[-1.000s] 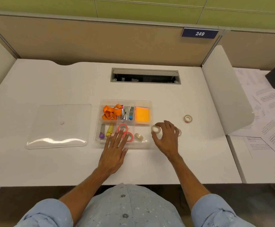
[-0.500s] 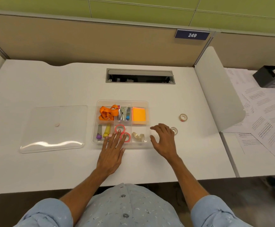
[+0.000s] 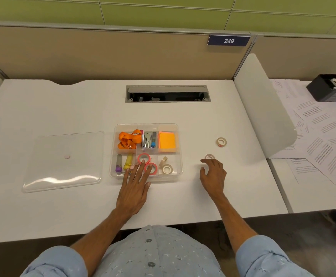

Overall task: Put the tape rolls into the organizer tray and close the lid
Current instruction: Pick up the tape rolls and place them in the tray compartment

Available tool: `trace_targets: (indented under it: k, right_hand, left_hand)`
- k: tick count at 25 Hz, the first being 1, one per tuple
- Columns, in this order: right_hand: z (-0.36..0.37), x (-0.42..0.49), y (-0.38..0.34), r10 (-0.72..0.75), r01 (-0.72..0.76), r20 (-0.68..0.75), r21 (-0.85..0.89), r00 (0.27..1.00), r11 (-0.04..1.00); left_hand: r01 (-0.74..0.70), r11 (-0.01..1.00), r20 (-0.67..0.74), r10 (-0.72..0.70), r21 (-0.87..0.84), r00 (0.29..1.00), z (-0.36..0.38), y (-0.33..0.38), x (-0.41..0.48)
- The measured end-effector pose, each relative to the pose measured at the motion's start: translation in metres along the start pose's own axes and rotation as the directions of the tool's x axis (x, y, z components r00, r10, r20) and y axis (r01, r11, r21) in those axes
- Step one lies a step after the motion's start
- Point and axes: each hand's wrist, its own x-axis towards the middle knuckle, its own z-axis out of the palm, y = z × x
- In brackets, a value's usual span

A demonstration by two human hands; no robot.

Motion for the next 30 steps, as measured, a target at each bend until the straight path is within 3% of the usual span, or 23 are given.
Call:
trace_targets:
  k: [10, 18, 21, 23, 27, 30]
  right_hand:
    - [-0.003, 0.007, 0.008, 0.075, -0.045, 0.096, -0.282, 0.993, 0.958]
    - [0.001, 0.004, 0.009, 0.009, 0.001, 0.032, -0.322, 0.999, 0.947]
    - [0.001, 0.003, 0.002, 0.037, -0.032, 0.023, -0.173, 0.999, 0.984]
    - [0.001, 0.004, -0.008, -0.009, 0.008, -0.002, -0.091, 1.0, 0.996]
    - [0.003, 0.004, -0.035, -0.235, 0.234, 0.01, 0.03, 0.972, 0.972]
    - [0.009, 0.002, -0.049, -0.365, 0.369, 0.103, -0.029, 0.926, 0.929]
  left_hand:
    - [0.004, 1.0, 0.03, -0.005, 0.018, 1.0, -0.001, 0.0, 0.0]
    - [0.006, 1.0, 0.024, -0.006, -0.011, 1.0, -0.003, 0.002, 0.0]
    - [0.004, 1.0, 0.029, -0.004, 0.007, 1.0, -0.003, 0.001, -0.001]
    - [0.0, 1.0, 0.002, 0.0, -0.013, 1.0, -0.002, 0.002, -0.001]
    - [-0.006, 1.0, -0.011, 0.006, -0.011, 1.0, -0.001, 0.001, -0.001]
    - [-0.006, 1.0, -0.007, 0.006, -0.021, 1.0, -0.002, 0.002, -0.001]
